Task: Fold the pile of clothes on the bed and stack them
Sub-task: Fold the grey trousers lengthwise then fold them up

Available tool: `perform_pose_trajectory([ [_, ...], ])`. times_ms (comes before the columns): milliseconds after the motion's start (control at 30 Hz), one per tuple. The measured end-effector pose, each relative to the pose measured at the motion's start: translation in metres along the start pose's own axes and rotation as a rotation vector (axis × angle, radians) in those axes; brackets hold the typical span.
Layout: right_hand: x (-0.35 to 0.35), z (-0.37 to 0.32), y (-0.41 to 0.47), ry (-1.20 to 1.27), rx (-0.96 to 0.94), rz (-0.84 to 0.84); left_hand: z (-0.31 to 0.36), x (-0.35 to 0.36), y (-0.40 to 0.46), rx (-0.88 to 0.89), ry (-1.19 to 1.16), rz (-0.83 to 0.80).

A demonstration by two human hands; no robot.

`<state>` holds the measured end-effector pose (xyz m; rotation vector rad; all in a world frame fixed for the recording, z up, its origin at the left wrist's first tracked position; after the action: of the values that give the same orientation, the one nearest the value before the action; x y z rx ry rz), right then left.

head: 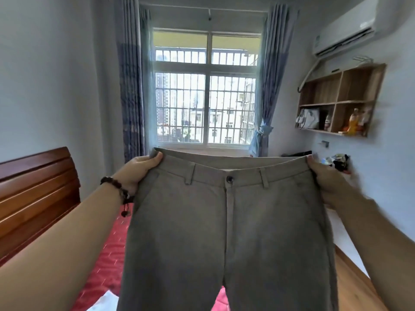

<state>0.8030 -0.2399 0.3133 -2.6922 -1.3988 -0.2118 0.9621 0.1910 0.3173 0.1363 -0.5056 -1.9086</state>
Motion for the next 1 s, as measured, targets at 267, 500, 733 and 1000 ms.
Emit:
perform_pose_trajectory([
  [267, 0.059, 0.066, -0.028, 0.164, 0.114, 0.319, -0.092, 0.024, -0.010, -0.143, 0.009, 0.372],
  [500, 0.172, 0.089, -0.108, 0.238, 0.001, -0.058, -0.078, 0.133, -0.060, 0.012, -0.180, 0.279],
  [733, 0.185, 0.086, -0.118, 0.178, 0.133, -0.311, -0.054, 0.141, -0.072, 0.126, -0.199, 0.144],
  [1000, 0.092, 0.037, -0.086, -0.384, -0.248, 0.046, -0.022, 0.117, -0.052, 0.087, -0.146, 0.054],
])
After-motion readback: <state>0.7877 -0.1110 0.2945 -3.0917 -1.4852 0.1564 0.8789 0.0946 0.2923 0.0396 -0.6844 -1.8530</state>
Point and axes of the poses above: each hand's wrist, its own y-axis towards the middle knuckle, its own x-axis out of the palm, z = x × y, the point moved 8 cm from there along y, towards the middle knuckle, and after that the axes turned 12 degrees about x, right-handed, at the moved point
